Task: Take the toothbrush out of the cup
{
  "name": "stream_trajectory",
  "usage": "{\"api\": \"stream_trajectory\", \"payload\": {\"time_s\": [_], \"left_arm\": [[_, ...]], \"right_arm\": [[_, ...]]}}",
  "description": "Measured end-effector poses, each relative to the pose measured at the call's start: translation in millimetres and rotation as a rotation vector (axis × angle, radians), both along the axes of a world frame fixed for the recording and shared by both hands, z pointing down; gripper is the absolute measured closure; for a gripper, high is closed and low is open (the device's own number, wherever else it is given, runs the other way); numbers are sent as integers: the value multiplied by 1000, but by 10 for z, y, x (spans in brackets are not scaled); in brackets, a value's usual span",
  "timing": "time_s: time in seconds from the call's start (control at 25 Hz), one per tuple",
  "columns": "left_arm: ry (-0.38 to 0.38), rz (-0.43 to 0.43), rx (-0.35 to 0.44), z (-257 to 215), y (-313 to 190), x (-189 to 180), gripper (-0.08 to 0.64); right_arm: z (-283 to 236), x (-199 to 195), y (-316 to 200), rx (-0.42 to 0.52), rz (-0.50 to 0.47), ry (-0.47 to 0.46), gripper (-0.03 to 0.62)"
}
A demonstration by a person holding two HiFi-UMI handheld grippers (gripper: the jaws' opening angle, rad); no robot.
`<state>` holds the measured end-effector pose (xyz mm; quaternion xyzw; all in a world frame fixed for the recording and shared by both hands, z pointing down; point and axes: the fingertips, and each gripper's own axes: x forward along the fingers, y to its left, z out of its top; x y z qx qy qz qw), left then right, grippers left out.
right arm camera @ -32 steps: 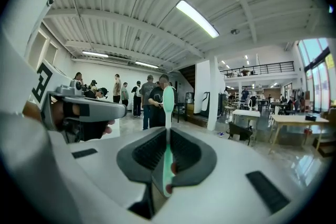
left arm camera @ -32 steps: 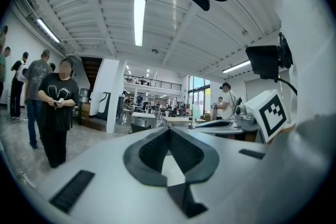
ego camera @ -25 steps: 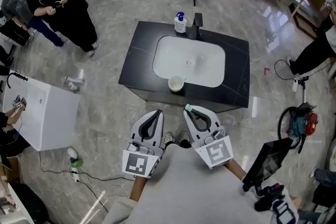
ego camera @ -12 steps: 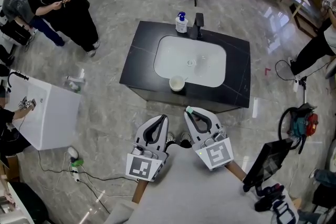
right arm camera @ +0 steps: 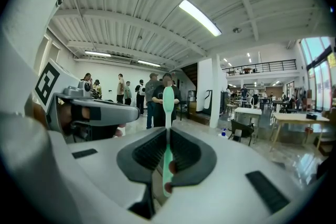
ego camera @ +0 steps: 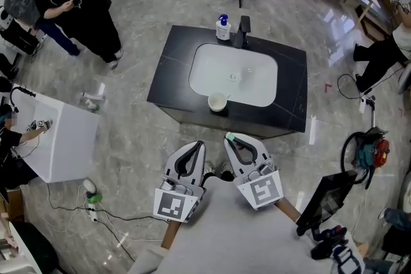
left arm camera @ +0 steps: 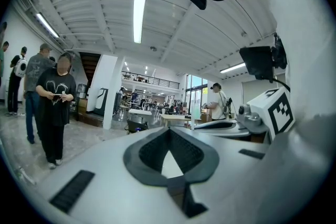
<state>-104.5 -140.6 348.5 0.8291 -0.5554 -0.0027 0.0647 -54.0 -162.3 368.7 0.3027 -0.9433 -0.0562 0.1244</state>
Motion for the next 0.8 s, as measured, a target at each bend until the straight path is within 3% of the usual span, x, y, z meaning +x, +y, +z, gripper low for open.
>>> {"api": "stream_trajectory", "payload": {"time_s": [0.16, 0.8], "left_arm": [[-57, 10, 1, 49, 3, -24, 556], [-47, 15, 18, 41, 1, -28, 556]], "right_arm": [[0, 7, -15, 2, 3, 0, 565], [-16, 9, -40, 17, 14, -14, 565]]}}
